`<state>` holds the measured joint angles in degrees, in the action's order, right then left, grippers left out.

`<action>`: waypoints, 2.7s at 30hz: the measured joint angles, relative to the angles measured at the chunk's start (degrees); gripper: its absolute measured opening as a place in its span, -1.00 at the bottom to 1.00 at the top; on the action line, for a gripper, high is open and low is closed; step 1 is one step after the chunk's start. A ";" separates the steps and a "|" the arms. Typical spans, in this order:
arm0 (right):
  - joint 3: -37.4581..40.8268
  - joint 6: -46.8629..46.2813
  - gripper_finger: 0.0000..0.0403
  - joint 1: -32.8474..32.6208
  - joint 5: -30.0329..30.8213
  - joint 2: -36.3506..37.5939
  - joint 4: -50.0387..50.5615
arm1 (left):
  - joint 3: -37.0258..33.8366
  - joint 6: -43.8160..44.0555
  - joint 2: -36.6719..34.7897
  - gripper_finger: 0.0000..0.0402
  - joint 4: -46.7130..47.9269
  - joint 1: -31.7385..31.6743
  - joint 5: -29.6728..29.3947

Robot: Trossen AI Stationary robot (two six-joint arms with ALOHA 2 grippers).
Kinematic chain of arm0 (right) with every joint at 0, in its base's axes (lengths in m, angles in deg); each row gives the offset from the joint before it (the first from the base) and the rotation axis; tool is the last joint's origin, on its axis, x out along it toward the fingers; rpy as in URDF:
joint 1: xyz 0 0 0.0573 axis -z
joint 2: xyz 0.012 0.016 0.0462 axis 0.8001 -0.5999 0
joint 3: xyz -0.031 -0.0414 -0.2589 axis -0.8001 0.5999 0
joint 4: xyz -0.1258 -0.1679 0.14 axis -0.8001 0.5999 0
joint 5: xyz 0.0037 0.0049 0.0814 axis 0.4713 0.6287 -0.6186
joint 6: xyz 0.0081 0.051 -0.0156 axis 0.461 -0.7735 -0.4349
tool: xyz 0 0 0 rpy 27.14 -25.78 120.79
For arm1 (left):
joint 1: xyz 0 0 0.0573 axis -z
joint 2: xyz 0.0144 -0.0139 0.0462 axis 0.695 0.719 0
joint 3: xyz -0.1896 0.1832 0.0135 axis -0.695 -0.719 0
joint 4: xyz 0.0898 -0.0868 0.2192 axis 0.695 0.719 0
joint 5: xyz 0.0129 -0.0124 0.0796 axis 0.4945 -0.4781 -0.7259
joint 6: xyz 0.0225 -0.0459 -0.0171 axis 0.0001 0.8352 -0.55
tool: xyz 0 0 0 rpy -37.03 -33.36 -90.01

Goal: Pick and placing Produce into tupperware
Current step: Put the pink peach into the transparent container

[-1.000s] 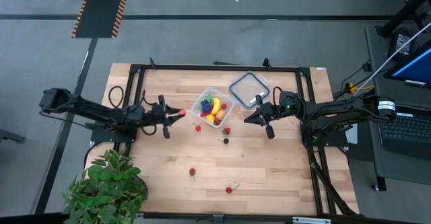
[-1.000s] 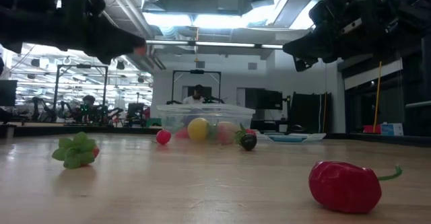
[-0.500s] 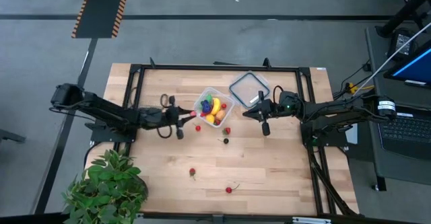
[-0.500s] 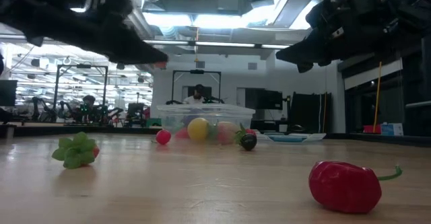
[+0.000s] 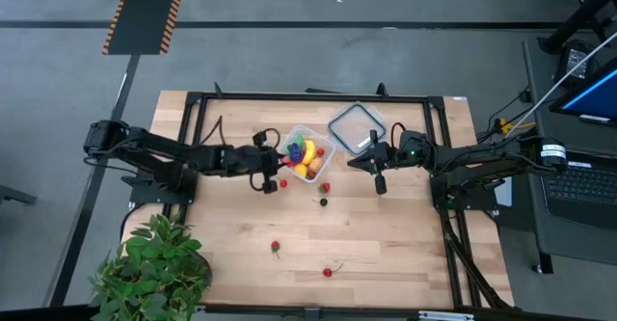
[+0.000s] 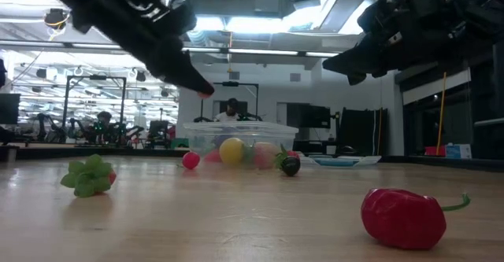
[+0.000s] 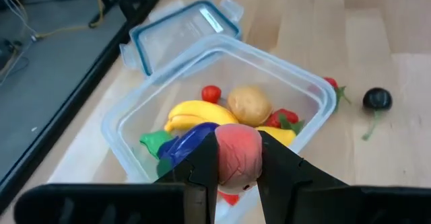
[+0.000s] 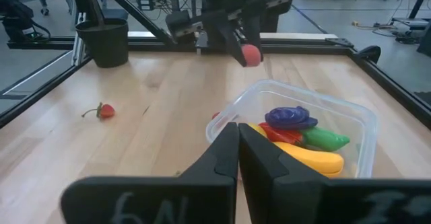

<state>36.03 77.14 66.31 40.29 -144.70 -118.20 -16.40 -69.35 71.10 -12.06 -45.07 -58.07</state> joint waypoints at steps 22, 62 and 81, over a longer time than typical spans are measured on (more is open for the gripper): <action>0.02 0.12 -0.93 0.00 0.02 0.00 0.09 | 18.26 -4.73 10.73 -0.66 29.09 -8.59 10.02; 0.02 0.10 -0.93 0.00 0.00 0.00 0.09 | 40.34 -17.37 29.97 -0.66 55.98 -11.61 16.43; 0.02 0.10 -0.93 0.00 0.00 0.00 0.09 | 40.34 -17.39 29.94 -0.26 55.59 -11.59 15.88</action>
<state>36.05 77.24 66.31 40.29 -144.70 -118.12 23.95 -86.74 101.04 43.52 -56.65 -42.19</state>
